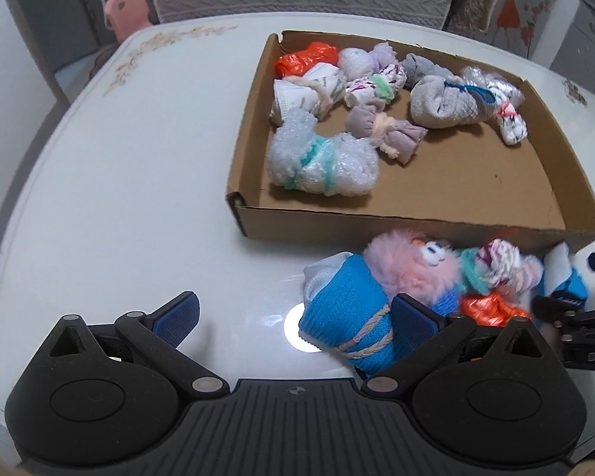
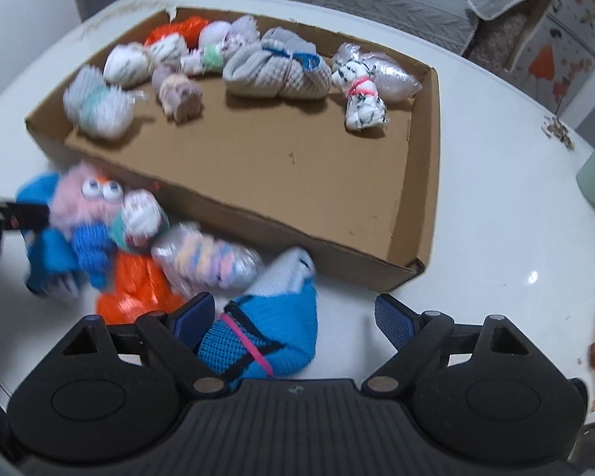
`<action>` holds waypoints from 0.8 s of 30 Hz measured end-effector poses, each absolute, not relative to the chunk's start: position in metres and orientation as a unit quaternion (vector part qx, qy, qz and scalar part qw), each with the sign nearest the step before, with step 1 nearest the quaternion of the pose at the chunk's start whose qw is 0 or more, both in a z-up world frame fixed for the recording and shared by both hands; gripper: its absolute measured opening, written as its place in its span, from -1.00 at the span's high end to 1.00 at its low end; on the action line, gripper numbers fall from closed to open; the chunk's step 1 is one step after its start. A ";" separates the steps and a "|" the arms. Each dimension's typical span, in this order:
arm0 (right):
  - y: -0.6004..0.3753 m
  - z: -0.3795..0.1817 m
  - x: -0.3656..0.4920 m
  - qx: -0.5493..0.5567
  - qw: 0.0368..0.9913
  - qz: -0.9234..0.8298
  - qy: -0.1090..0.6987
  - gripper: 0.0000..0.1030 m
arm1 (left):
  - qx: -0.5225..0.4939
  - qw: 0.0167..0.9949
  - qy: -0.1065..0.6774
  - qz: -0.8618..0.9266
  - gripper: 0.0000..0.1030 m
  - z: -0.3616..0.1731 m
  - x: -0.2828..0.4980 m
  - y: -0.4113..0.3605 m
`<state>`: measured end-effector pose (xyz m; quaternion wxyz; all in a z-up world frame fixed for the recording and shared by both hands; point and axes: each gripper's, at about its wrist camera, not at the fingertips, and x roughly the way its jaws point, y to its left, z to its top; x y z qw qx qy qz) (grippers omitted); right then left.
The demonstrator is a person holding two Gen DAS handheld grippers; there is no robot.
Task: Organize objects
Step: 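Grasp the blue knit bundle with left gripper while right grasps the blue-and-white sock bundle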
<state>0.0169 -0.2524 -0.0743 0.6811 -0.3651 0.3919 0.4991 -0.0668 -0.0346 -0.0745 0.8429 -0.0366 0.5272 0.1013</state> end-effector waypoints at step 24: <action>-0.276 -0.073 0.047 -0.353 0.668 0.501 0.422 0.04 | -0.060 0.832 0.542 0.097 -0.24 -0.100 -0.065 -0.035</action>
